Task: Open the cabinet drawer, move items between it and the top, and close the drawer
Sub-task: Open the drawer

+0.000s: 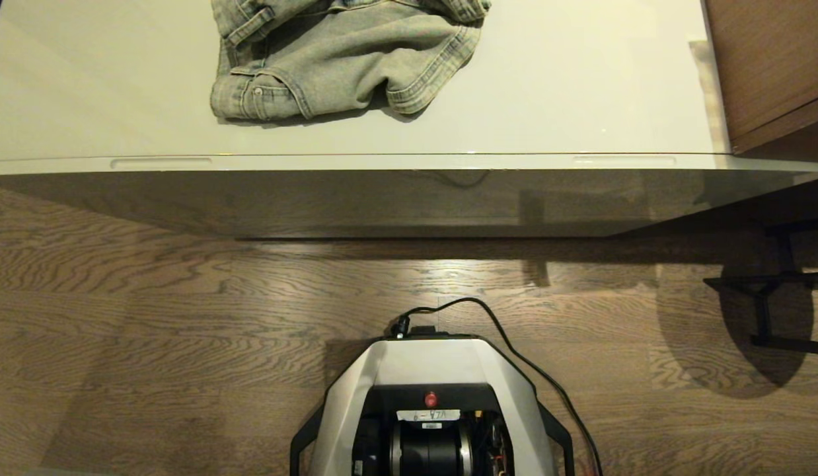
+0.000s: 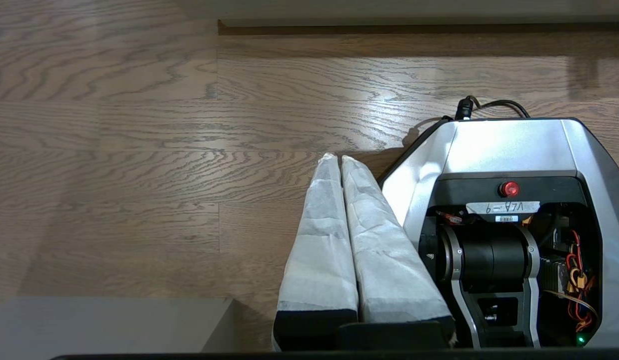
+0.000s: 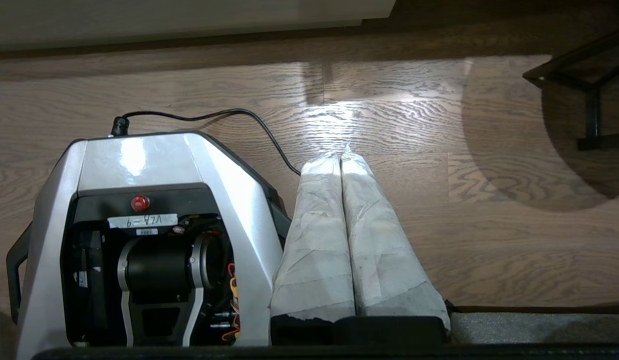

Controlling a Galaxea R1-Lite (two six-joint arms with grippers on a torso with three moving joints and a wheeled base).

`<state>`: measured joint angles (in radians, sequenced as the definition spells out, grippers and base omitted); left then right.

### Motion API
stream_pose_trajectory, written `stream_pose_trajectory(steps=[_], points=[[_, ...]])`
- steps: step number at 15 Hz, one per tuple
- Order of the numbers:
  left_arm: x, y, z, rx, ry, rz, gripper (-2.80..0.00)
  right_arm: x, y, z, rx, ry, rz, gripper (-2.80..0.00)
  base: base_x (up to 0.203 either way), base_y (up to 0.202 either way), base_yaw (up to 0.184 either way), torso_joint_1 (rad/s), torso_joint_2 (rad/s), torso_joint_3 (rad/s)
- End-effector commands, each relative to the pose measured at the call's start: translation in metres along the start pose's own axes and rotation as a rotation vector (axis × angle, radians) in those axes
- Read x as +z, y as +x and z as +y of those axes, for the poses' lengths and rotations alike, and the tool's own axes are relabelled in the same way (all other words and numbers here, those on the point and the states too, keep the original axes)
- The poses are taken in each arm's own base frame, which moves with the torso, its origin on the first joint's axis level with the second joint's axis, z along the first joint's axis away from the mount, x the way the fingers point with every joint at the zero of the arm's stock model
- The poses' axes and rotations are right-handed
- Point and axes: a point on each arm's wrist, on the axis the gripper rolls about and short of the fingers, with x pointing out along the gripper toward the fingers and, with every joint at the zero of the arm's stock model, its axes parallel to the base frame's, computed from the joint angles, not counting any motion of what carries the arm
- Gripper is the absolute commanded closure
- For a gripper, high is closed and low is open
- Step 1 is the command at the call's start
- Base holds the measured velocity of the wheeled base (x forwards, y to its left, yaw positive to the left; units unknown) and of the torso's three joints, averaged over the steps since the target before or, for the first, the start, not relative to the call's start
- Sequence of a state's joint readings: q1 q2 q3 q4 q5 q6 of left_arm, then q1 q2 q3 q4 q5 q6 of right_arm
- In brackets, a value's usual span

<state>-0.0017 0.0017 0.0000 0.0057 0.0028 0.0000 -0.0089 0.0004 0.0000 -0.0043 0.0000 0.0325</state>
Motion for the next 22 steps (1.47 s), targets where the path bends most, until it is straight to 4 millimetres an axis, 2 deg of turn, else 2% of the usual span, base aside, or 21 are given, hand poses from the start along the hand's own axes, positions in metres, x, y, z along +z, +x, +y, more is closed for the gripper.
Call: stream_pose_trajectory(steps=[1,22], points=[[-0.0005,0.0001,0.0,0.0,0.0,0.002,0.0,-0.0004,0.0001,0.0,0.001,0.0,0.001,0.0,0.0,0.0,0.0,0.0,0.0,0.0],[-0.0011,0.0001,0.0,0.001,0.018,0.008,0.0,-0.0004,0.0001,0.0,0.0,0.001,0.001,0.0,0.0,0.0,0.0,0.0,0.0,0.0]])
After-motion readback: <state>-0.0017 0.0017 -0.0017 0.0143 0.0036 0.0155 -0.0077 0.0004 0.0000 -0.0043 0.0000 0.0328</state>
